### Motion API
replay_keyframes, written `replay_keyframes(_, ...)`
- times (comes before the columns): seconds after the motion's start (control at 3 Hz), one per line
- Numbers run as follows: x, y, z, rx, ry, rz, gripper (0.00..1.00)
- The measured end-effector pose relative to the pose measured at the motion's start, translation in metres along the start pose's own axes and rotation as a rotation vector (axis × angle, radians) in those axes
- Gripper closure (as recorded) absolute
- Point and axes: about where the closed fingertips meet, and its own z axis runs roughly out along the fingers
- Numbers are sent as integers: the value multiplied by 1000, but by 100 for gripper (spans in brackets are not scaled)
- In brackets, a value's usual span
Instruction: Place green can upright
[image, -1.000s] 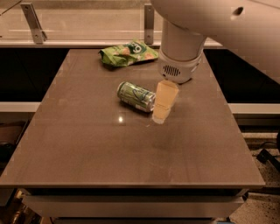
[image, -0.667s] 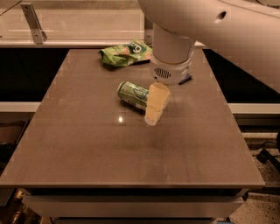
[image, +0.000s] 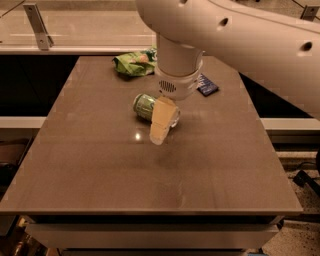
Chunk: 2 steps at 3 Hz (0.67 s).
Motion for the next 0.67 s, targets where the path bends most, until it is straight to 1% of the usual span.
replay_keyframes(0.67,-34,7,13,-20,6,-21,0)
